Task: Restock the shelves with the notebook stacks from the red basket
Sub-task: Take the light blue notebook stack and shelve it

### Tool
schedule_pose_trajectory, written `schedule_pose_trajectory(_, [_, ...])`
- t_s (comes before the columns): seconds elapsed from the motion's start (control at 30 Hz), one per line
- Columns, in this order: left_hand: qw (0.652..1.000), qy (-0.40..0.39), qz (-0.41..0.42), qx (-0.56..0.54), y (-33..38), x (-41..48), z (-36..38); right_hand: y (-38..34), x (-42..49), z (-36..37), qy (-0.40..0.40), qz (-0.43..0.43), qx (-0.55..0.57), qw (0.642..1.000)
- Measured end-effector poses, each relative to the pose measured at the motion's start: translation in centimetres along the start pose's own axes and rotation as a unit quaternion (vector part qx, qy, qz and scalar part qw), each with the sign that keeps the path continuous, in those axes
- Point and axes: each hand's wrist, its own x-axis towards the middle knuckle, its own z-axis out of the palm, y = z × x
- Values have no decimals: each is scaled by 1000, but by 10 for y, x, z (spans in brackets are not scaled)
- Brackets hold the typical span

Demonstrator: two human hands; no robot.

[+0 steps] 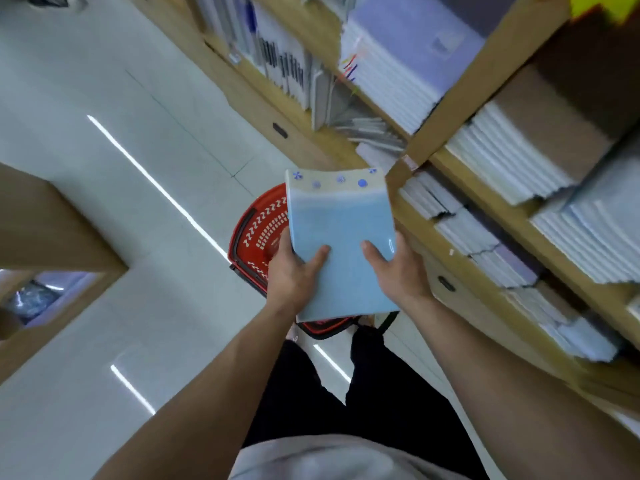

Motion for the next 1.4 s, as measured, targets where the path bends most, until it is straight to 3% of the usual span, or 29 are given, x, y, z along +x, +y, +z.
schedule_pose_trajectory(0.27, [977, -168, 110, 75, 71, -49, -16, -11, -121, -36, 185, 65, 108, 975])
schedule_pose_trajectory(0.5, [947, -263, 160, 89, 111, -106, 32, 15, -195, -93, 278, 96, 157, 943])
schedule_pose_trajectory(0.93, [904, -355, 195, 137, 110, -243, 193, 164, -301, -195, 344, 137, 253, 894])
schedule_pose_trajectory(1.17, [898, -393, 162, 108, 94, -335, 321, 279, -352, -279, 369, 170, 237, 883])
schedule_pose_trajectory(1.4, [875, -424, 173, 159, 85, -383, 421, 368, -371, -333, 402, 204, 230, 862])
